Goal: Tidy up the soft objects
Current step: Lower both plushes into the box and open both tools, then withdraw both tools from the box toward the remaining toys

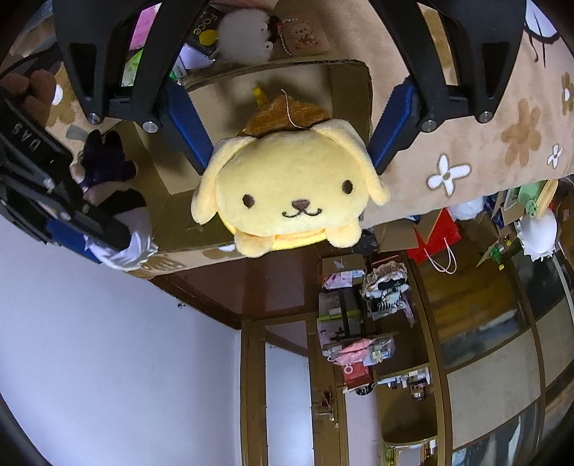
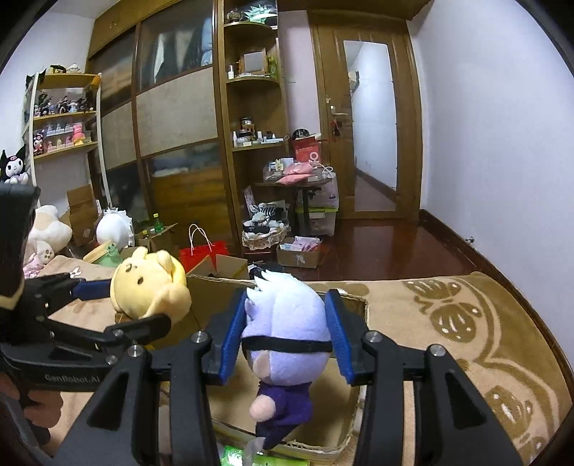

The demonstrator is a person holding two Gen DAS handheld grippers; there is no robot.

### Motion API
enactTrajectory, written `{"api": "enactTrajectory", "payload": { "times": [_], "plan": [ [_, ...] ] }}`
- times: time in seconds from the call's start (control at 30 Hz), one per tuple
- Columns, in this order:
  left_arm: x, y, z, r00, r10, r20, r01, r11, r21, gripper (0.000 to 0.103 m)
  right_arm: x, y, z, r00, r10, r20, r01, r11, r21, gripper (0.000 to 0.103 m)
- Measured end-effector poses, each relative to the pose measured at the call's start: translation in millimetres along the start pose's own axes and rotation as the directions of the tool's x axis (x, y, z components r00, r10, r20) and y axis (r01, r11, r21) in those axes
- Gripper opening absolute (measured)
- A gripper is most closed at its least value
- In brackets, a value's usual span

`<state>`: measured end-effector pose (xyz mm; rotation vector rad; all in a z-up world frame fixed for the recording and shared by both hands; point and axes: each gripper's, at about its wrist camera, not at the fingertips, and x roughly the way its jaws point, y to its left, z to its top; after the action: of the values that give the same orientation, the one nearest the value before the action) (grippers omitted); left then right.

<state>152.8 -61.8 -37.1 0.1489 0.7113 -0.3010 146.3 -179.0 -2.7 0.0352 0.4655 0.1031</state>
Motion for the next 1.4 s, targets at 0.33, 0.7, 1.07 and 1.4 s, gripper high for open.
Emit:
{"api": "enactTrajectory", "payload": {
  "times": [0.33,0.7,1.07,1.4],
  "plan": [
    [1.1,9.3,-3.0,0.999,0.02,-0.028,-0.021,1.0,-0.023,0.097,1.1,1.3,-1.3,0.999,0.014,-0.034,-0.014,1.0,0.023,0.065],
    [-21.6,8.3,-13.9,0.998,0.064,-0.03,-0.064,0.998,-0.005,0.101,-15.6,9.8,0.4,1.0,0.019,-0.024,-0.018,0.999,0.03,0.091],
    [-63.1,15.3,-32.0,0.995,0.067,-0.067,-0.069,0.997,-0.032,0.102,-51.1,21.4,0.9,1.0,0.001,-0.021,-0.001,1.0,0.023,0.103],
    [-83.9,15.6,-55.4,0.989,0.06,-0.134,-0.065,0.997,-0.035,0.102,-83.0,21.9,-18.5,0.996,-0.012,-0.088,0.018,0.997,0.07,0.103]
  ]
}}
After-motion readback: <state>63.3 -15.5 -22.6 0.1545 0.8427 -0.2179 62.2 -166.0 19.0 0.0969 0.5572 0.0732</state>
